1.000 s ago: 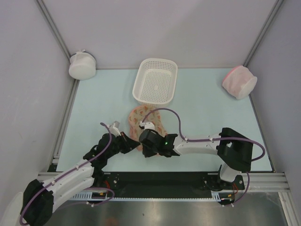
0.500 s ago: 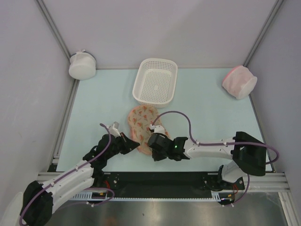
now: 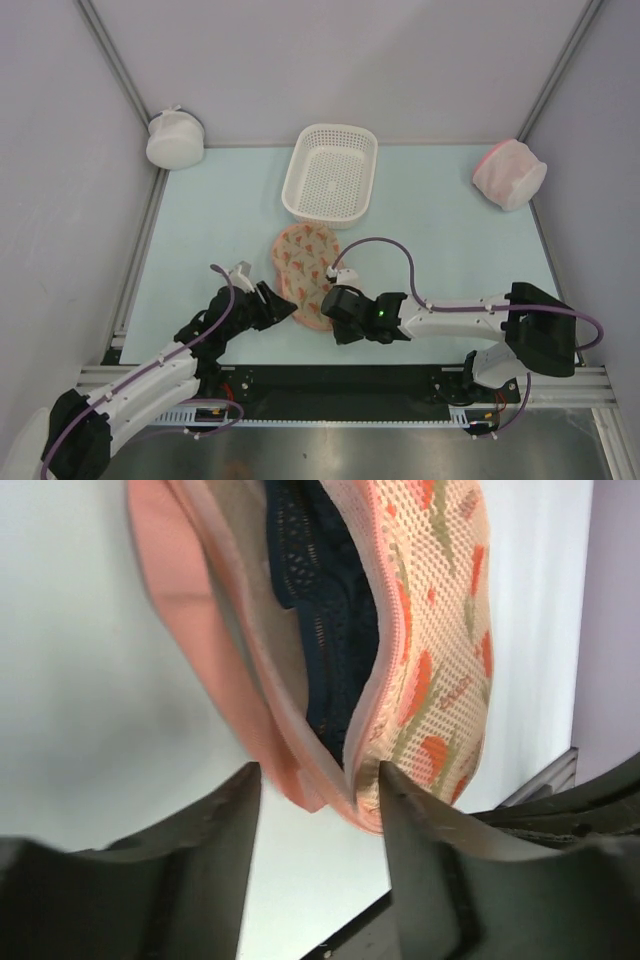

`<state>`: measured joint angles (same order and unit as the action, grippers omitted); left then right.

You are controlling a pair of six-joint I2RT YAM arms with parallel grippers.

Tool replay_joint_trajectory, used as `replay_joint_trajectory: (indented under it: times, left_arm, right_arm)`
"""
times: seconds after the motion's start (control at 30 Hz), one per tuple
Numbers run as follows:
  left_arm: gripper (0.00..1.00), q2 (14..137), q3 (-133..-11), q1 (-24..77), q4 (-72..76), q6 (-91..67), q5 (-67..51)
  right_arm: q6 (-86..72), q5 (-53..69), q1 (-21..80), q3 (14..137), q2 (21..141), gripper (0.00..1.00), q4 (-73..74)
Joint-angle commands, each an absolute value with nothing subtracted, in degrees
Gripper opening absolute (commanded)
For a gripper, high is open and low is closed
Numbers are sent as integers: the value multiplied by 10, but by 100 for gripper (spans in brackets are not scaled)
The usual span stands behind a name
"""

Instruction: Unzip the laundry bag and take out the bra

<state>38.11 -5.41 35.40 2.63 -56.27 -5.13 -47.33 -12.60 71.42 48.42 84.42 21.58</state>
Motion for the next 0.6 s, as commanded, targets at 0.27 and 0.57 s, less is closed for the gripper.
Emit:
replay_joint_trajectory:
  times: [0.27, 0.57]
  left_arm:
    - [66, 287, -69, 353, -76, -563, -41]
    - [56, 256, -47, 356, -93, -573, -63]
  right_arm:
    - [-403, -106, 751, 611, 917, 0, 213]
    - [-379, -99, 758, 673, 974, 0, 191]
